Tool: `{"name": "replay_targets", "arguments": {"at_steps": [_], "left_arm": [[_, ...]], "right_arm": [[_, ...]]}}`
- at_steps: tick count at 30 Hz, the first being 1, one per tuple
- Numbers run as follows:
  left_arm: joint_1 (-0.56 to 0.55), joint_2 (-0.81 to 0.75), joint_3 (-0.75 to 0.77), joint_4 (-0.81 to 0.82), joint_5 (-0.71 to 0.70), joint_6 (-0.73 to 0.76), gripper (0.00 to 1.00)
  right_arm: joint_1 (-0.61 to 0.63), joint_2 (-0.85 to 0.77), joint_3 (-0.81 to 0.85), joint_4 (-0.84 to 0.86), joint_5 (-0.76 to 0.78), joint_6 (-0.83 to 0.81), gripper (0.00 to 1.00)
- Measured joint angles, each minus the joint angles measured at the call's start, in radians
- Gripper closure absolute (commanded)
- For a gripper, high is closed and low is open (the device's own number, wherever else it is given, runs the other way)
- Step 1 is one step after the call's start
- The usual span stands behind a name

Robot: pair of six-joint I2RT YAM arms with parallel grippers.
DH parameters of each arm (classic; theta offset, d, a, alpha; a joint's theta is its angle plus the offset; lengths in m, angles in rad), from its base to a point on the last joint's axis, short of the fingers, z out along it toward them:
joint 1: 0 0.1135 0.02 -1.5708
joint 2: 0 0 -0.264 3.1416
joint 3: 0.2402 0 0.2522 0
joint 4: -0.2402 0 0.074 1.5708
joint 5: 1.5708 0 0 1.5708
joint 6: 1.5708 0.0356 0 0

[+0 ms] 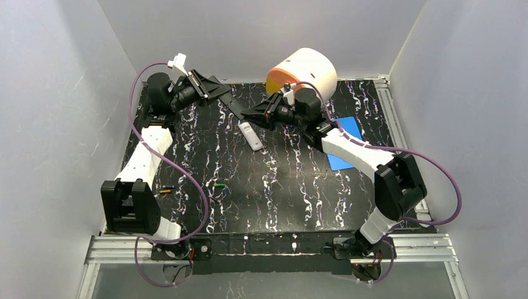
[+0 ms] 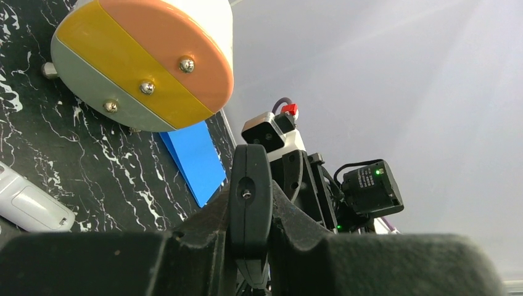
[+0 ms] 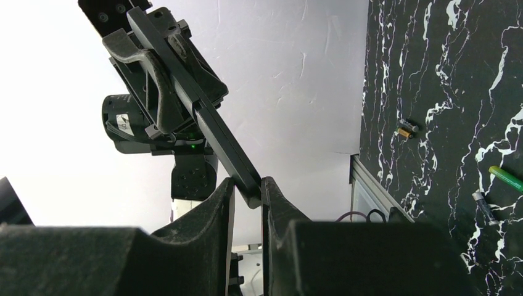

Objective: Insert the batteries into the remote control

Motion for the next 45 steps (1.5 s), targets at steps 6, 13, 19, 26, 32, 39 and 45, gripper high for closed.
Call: {"name": "replay_targets", "arguments": {"at_steps": [6,13,19,26,32,39,45], "left_arm": [[0.000,-0.002,-0.005,0.013,0.008,0.015,1.00],[0.000,-0.002,-0.012,0.019,0.016,0.057,1.00],[0.000,-0.002,-0.024,0.017,0.016,0.070,1.00],[0.000,-0.002,-0.024,0.018,0.022,0.070,1.00],[0.005,-0.002,-0.036,0.008,0.023,0.086,1.00],[0.011,-0.002,-0.050,0.005,0.013,0.087,1.00],[0.009,-0.002,-0.051,0.014,0.020,0.109,1.00]], "right_arm": [[0.000,0.001,-0.003,0.002,-0.001,0.015,0.67],[-0.006,0.002,-0.011,0.024,-0.006,0.048,0.59],[-0.006,0.002,-0.011,0.054,-0.015,0.063,0.67],[-0.006,0.018,-0.011,0.073,-0.025,0.063,0.71],[-0.006,0.052,-0.006,0.084,-0.040,0.047,0.91],[-0.008,0.050,0.000,0.111,-0.034,-0.002,0.99],[-0.027,-0.006,-0.070,0.165,-0.008,-0.024,0.99]]}}
